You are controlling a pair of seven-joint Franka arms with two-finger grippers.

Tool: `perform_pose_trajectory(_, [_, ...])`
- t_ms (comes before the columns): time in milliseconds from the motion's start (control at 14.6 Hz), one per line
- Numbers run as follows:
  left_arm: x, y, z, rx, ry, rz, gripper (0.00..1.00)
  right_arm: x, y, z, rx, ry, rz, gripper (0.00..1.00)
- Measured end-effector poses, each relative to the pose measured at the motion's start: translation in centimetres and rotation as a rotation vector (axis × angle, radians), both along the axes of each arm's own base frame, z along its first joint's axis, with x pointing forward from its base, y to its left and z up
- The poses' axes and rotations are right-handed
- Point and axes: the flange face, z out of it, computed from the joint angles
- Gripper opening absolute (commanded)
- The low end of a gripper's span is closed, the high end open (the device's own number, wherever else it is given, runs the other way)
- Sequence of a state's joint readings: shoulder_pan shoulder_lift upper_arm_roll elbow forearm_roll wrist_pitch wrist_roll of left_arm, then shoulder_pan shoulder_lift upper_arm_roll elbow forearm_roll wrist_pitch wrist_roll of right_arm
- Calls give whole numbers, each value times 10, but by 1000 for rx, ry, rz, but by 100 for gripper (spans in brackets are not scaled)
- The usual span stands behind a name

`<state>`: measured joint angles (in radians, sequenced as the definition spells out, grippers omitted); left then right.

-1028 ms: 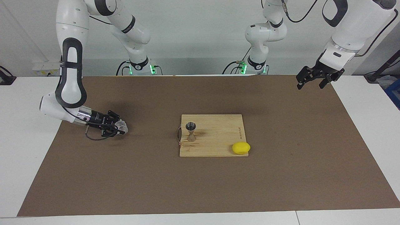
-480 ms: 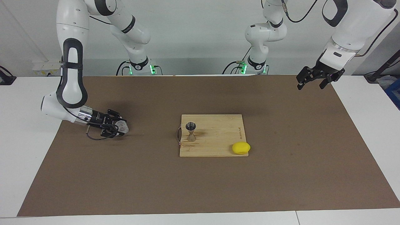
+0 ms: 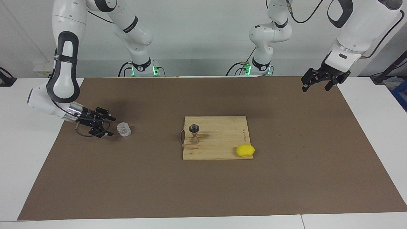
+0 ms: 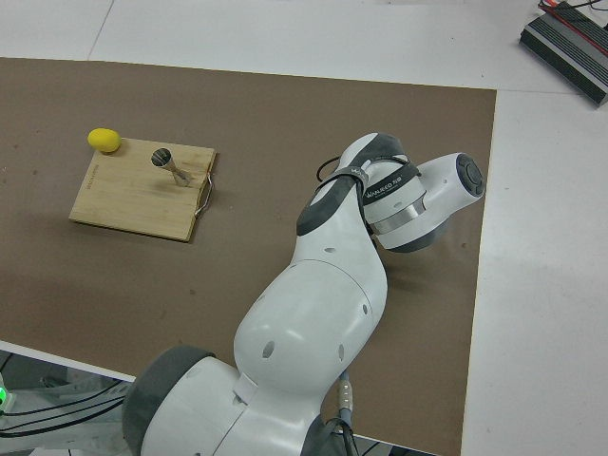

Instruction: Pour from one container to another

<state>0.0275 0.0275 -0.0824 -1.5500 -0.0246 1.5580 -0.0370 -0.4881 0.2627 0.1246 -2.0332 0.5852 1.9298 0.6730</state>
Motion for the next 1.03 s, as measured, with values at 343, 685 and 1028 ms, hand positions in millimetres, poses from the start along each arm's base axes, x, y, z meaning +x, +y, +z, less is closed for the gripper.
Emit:
perform_pose_trajectory(343, [0,0,0,0,0,0,100,6,50,49,-186,-35,242,100])
perform_pose_trajectory(685, [0,0,0,0,0,0,100,6,120,63,-274,-11,475,100])
perform_pose_trajectory(1028, [0,0,0,0,0,0,100,5,200,67,-382,-40,759,100])
